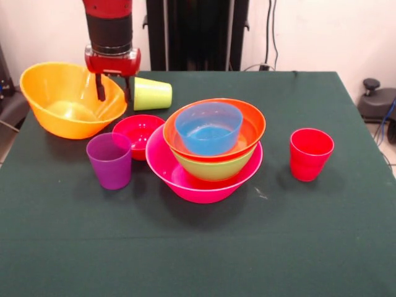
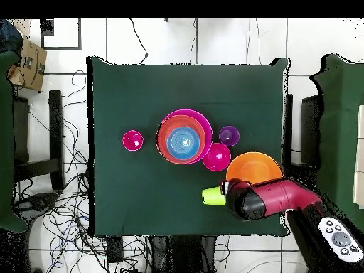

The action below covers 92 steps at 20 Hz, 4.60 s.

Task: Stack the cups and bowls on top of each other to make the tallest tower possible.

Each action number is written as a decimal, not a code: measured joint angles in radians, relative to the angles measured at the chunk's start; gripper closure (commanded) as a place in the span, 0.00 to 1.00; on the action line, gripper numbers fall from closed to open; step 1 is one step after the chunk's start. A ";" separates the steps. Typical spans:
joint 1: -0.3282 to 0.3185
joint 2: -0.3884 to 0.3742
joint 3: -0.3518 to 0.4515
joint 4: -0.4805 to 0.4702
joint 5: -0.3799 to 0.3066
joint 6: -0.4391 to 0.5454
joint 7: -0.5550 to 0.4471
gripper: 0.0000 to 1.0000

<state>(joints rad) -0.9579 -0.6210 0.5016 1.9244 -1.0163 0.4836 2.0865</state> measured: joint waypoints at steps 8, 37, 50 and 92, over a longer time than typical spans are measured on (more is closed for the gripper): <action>0.000 0.064 -0.013 0.000 -0.060 0.000 0.000 0.00; -0.036 -0.003 -0.007 0.000 -0.045 0.000 0.000 0.00; -0.037 0.008 -0.007 -0.010 -0.046 0.000 0.000 0.00; -0.005 0.100 -0.013 -0.122 -0.086 0.001 0.000 1.00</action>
<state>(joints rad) -0.9625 -0.5213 0.4888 1.8020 -1.1028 0.4849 2.0865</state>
